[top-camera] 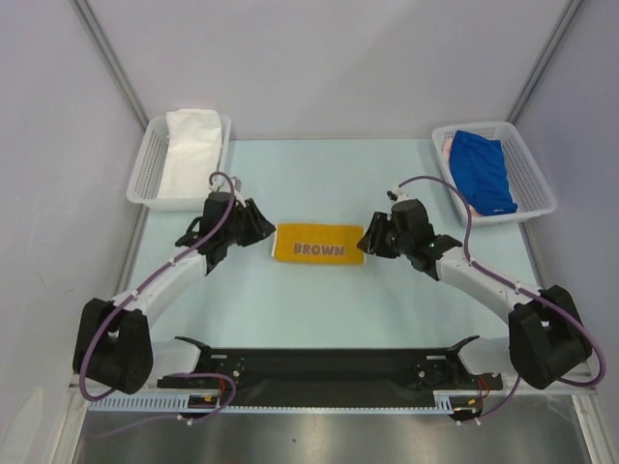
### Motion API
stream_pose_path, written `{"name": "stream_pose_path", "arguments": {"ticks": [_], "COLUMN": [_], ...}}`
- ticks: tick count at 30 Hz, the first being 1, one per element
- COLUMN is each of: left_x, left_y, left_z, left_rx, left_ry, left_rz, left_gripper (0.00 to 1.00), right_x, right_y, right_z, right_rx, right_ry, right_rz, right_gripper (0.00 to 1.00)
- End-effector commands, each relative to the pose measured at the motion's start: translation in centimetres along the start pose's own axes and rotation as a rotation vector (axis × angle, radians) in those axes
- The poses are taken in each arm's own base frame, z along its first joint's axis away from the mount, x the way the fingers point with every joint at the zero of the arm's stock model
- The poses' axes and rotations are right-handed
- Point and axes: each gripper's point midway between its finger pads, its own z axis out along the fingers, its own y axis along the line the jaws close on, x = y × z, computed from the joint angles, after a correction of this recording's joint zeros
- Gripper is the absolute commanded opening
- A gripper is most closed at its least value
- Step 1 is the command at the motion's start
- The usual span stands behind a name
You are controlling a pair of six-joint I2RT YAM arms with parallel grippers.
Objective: Fold and stack the towels
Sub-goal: Fold the towel
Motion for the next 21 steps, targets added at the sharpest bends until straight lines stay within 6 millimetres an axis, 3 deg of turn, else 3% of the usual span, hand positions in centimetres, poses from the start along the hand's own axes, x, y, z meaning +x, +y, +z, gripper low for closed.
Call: {"name": "stream_pose_path", "arguments": {"ticks": [1, 2, 4, 5, 9, 12, 14, 18, 21], "left_x": [-2.2, -2.1, -0.7, -0.3, 2.4, 4.7, 6.1, 7.6, 8.1], "left_y": [-3.3, -4.7, -5.4, -6.1, -5.8, -3.8, -2.4, -0.1, 1.7], "left_z": [-0.8, -0.6, 0.9, 1.4, 3.8, 5.9, 7.0, 7.9, 8.3], "left_rx": [0.099, 0.158, 0.203, 0.242, 0.287, 0.25, 0.248, 0.205, 0.155], "left_ry": [-0.04, -0.013, 0.053, 0.069, 0.152, 0.2, 0.227, 0.246, 0.244], "left_rz": [0.026, 0.027, 0.012, 0.006, -0.043, -0.065, -0.083, -0.122, -0.155], "left_gripper": [0.43, 0.42, 0.41, 0.41, 0.38, 0.38, 0.37, 0.36, 0.37], "right_x": [-3.0, -3.6, -2.8, -3.7, -2.3, -0.1, 1.8, 3.8, 4.3], "right_y": [4.0, 5.1, 6.3, 7.4, 8.4, 6.7, 3.8, -0.6, -2.6], "right_z": [-0.7, -0.3, 1.3, 2.0, 4.9, 7.8, 9.6, 10.2, 10.1], "right_rx": [-0.12, -0.166, -0.229, -0.286, -0.373, -0.344, -0.284, -0.233, -0.191], "right_ry": [-0.048, -0.057, 0.005, -0.023, 0.044, 0.096, 0.135, 0.152, 0.152], "right_rz": [0.006, 0.015, 0.059, 0.065, 0.115, 0.144, 0.181, 0.262, 0.283], "right_gripper": [0.43, 0.42, 0.39, 0.37, 0.34, 0.31, 0.29, 0.28, 0.28]}}
